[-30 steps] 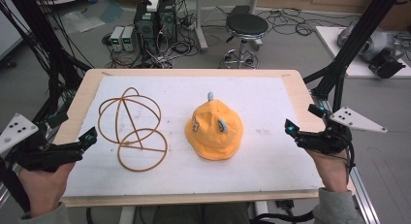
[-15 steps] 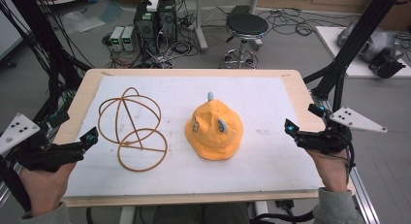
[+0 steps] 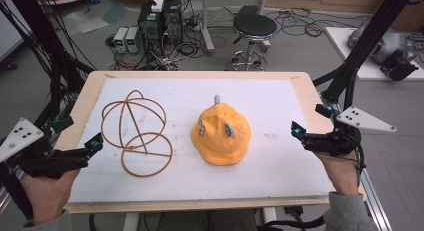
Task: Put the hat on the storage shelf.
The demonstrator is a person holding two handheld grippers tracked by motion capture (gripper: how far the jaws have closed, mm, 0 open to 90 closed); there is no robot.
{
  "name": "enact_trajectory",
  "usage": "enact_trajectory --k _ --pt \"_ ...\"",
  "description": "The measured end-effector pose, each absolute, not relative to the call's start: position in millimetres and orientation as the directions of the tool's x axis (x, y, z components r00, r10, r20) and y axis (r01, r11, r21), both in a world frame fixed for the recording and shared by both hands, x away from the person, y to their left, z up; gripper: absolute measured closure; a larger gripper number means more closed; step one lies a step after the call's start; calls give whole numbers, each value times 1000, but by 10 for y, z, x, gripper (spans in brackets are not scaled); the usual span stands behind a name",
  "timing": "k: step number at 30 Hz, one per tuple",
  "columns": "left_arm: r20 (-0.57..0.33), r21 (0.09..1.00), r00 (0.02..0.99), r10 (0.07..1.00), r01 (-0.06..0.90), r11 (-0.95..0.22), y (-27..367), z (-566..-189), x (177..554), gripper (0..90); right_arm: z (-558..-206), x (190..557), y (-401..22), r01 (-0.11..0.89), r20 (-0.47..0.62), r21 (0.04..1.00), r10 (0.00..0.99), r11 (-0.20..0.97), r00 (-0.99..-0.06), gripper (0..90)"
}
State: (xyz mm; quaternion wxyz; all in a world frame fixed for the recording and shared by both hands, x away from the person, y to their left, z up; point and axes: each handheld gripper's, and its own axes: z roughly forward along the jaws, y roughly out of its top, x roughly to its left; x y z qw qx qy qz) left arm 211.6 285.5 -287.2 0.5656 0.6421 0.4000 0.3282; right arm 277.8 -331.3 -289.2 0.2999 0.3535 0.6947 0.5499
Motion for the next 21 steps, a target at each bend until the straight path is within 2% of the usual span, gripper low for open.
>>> enact_trajectory --k 13,21 --pt "-32 988 470 882 147 -43 2840 -2880 2101 18 -2899 3037 -3019 170 -31 967 746 192 -665 31" --pt "-37 989 463 886 147 -35 2890 -2889 2071 18 -2937 3207 -2900 177 -30 962 728 207 -685 31"
